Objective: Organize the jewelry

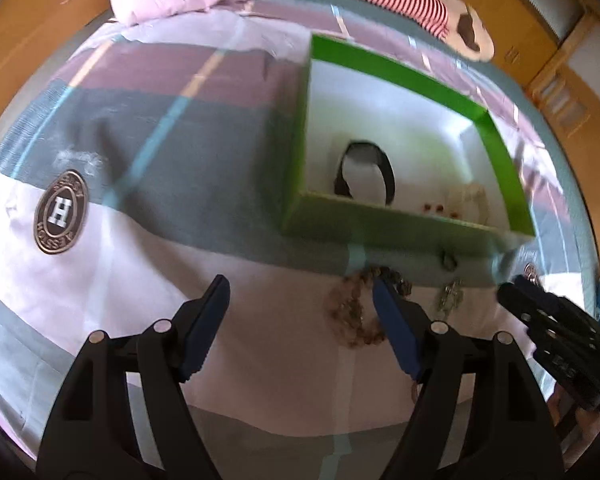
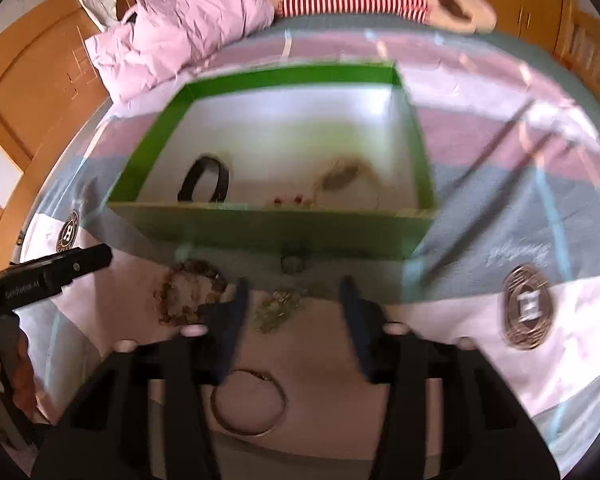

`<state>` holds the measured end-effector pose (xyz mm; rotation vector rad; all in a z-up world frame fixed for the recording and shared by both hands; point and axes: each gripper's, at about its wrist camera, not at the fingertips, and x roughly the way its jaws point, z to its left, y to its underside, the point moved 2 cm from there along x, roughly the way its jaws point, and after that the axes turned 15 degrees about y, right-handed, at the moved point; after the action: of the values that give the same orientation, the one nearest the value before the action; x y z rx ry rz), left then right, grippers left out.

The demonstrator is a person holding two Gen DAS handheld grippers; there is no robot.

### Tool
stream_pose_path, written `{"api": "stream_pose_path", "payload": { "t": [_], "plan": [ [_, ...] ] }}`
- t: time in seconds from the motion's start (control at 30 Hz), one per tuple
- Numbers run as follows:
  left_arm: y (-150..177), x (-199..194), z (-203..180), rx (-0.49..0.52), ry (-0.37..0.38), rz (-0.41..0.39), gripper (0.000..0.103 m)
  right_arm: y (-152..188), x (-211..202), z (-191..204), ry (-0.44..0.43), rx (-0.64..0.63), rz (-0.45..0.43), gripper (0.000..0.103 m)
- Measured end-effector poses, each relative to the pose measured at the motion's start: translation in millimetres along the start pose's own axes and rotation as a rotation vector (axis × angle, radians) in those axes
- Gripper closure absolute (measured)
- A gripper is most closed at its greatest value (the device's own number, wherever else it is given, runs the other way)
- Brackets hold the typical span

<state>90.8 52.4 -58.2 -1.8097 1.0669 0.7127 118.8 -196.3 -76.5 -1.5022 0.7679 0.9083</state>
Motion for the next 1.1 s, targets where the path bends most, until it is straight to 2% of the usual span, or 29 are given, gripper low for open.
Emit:
{"api": "stream_pose_path", "payload": {
  "t": [0.13,0.23,0.3,0.33,0.37,0.43,0.6,0.77,0.8,0.9,0.93,1.03,1.1],
  "plan": [
    [1.9,7.2,-4.1,0.020,-0.014,0.024,0.028,5.5,22.3,8.2,-0.003,-0.005,0.039,0.067],
    [1.9,10.1,1.4,0.004,-0.025,0.039,0.027,9.8,36.1,20.9,0.019,-0.046,0.071,0.057],
    [2.3,12.7,7.2,-0.014,-0.029,0.053,0.027,13.3,41.7,25.7,0.039,-0.071,0.081,0.057],
    [3.0,14.8,9.6,-0.018,-0.032,0.061,0.027,15.4,43.6,28.0,0.054,-0.088,0.084,0.061],
    [3.3,16.7,10.7,-0.019,-0.035,0.068,0.027,17.9,45.7,30.0,0.065,-0.103,0.092,0.077],
    [4.4,22.0,10.2,-0.013,-0.043,0.083,0.027,18.8,44.1,30.6,0.081,-0.116,0.094,0.084],
    [7.5,33.2,0.2,0.013,-0.032,0.105,0.027,17.3,31.7,32.2,0.031,-0.113,0.087,0.085],
    [6.8,41.2,-11.9,0.035,0.024,0.091,0.027,14.3,25.4,28.6,0.013,-0.096,0.082,0.086],
    [7.3,43.7,-13.3,0.039,0.026,0.095,0.031,14.2,26.0,26.0,0.011,-0.092,0.083,0.086],
    [10.9,58.1,-14.5,0.039,0.011,0.131,0.057,16.4,27.3,24.9,0.006,-0.085,0.092,0.086],
    [12.4,63.0,-14.1,0.034,0.007,0.147,0.061,16.6,27.0,25.1,0.008,-0.085,0.092,0.086],
    [13.4,65.6,-17.2,0.047,-0.017,0.149,0.061,16.1,25.5,24.6,0.005,-0.085,0.091,0.086],
    [13.2,65.8,-16.1,0.042,-0.024,0.150,0.067,15.2,24.9,24.6,0.007,-0.084,0.087,0.086]
  ]
}}
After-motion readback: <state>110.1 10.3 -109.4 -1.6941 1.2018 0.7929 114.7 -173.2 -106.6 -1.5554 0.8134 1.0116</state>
